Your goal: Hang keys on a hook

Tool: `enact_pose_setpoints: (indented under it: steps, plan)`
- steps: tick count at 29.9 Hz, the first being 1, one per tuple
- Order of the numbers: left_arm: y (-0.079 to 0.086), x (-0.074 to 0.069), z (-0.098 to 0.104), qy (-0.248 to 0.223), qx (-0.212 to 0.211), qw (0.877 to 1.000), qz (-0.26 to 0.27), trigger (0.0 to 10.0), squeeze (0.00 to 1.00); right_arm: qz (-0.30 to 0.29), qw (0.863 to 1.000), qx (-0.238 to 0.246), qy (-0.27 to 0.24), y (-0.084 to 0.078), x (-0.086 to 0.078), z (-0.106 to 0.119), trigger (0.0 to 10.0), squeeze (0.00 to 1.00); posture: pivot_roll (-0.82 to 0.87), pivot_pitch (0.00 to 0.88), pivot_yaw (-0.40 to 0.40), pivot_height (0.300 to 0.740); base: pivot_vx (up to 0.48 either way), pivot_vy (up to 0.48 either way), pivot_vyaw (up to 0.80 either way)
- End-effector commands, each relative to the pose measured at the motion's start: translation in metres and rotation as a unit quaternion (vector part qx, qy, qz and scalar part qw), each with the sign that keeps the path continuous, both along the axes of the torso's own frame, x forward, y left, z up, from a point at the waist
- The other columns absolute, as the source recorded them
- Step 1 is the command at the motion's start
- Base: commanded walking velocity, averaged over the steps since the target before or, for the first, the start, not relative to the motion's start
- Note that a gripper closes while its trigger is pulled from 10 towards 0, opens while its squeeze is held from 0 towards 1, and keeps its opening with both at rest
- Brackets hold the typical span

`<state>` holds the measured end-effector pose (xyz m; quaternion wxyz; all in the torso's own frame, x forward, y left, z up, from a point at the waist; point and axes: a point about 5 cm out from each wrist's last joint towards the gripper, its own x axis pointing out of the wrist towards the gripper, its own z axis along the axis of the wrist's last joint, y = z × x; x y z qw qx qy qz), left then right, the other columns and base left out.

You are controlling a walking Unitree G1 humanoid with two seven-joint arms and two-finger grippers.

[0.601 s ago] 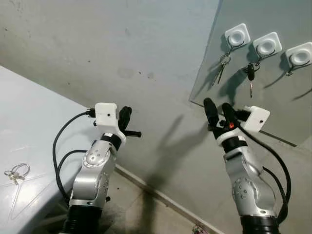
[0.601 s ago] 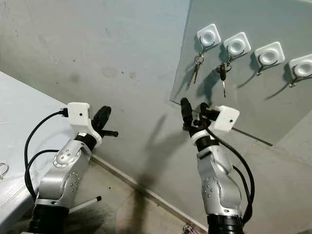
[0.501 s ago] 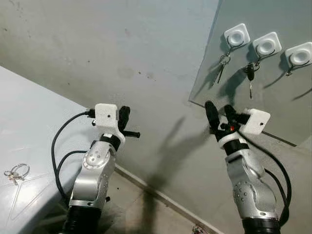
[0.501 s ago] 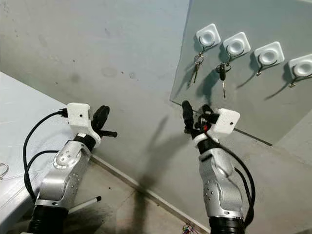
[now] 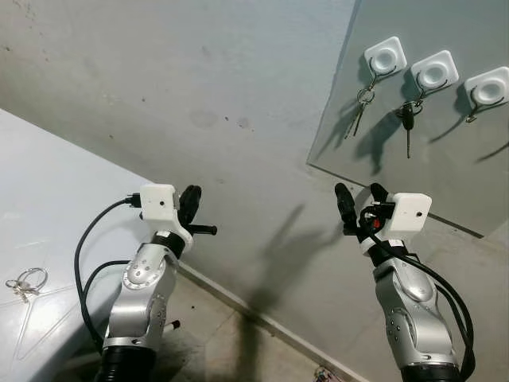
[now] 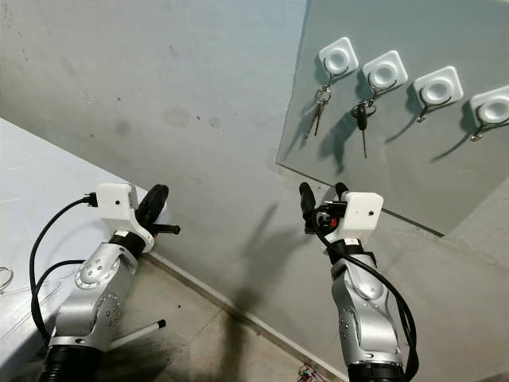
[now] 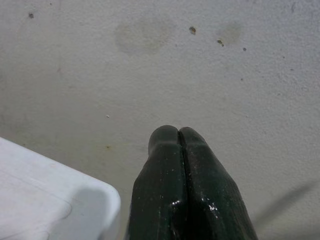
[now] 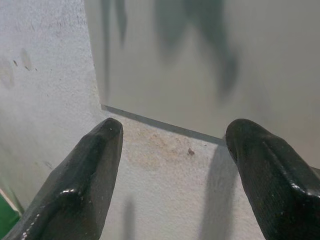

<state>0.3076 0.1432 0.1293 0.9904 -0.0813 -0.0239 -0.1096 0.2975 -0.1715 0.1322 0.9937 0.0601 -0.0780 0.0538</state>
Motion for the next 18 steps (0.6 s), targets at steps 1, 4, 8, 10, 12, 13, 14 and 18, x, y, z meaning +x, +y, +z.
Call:
enact_pose_setpoints:
  steps: [1, 4, 8, 10, 12, 13, 14, 18]
  plan:
    - [-0.0004, 0.0030, 0.0040, -0.008, 0.001, 1.000, -0.008, 10.0, 0.00, -0.010, 1.000, -0.012, -0.007, -0.0037, -0.0005, 0.0029, 10.0, 0.00, -0.02, 0.051, -0.046, 0.740, 0.000, 0.000, 0.00]
    - [-0.0025, 0.0036, 0.0042, -0.007, 0.004, 1.000, -0.013, 10.0, 0.00, -0.013, 1.000, -0.015, -0.007, -0.0047, -0.0011, 0.0029, 10.0, 0.00, -0.02, 0.051, -0.043, 0.740, 0.000, 0.000, 0.00]
    - [-0.0048, 0.0036, 0.0031, -0.008, 0.015, 1.000, -0.021, 10.0, 0.00, -0.015, 1.000, -0.017, -0.005, -0.0053, -0.0014, 0.0016, 10.0, 0.00, -0.02, 0.049, -0.039, 0.740, 0.000, 0.000, 0.35]
    - [-0.0060, 0.0031, 0.0018, -0.008, 0.016, 1.000, -0.024, 10.0, 0.00, -0.016, 1.000, -0.018, 0.000, -0.0058, -0.0018, -0.0004, 10.0, 0.00, -0.02, 0.048, -0.040, 0.740, 0.000, 0.000, 0.55]
    - [-0.0065, 0.0027, 0.0009, -0.009, 0.020, 0.999, -0.027, 10.0, 0.00, -0.017, 1.000, -0.022, 0.002, -0.0055, -0.0022, -0.0015, 10.0, 0.00, -0.02, 0.047, -0.042, 0.740, 0.000, 0.000, 0.56]
    - [-0.0061, 0.0017, -0.0010, -0.009, 0.025, 0.999, -0.027, 10.0, 0.00, -0.014, 1.000, -0.027, 0.003, -0.0048, -0.0030, -0.0024, 10.0, 0.00, -0.02, 0.047, -0.042, 0.740, 0.000, 0.000, 0.57]
    - [-0.0057, 0.0013, -0.0020, -0.008, 0.027, 0.999, -0.026, 10.0, 0.00, -0.014, 0.999, -0.029, 0.004, -0.0048, -0.0034, -0.0029, 10.0, 0.00, -0.02, 0.045, -0.045, 0.740, 0.000, 0.000, 0.57]
    - [-0.0060, -0.0006, -0.0028, -0.009, 0.031, 0.999, -0.026, 10.0, 0.00, -0.011, 0.999, -0.031, 0.009, -0.0051, -0.0039, -0.0044, 10.0, 0.00, -0.02, 0.040, -0.047, 0.740, 0.000, 0.000, 0.57]
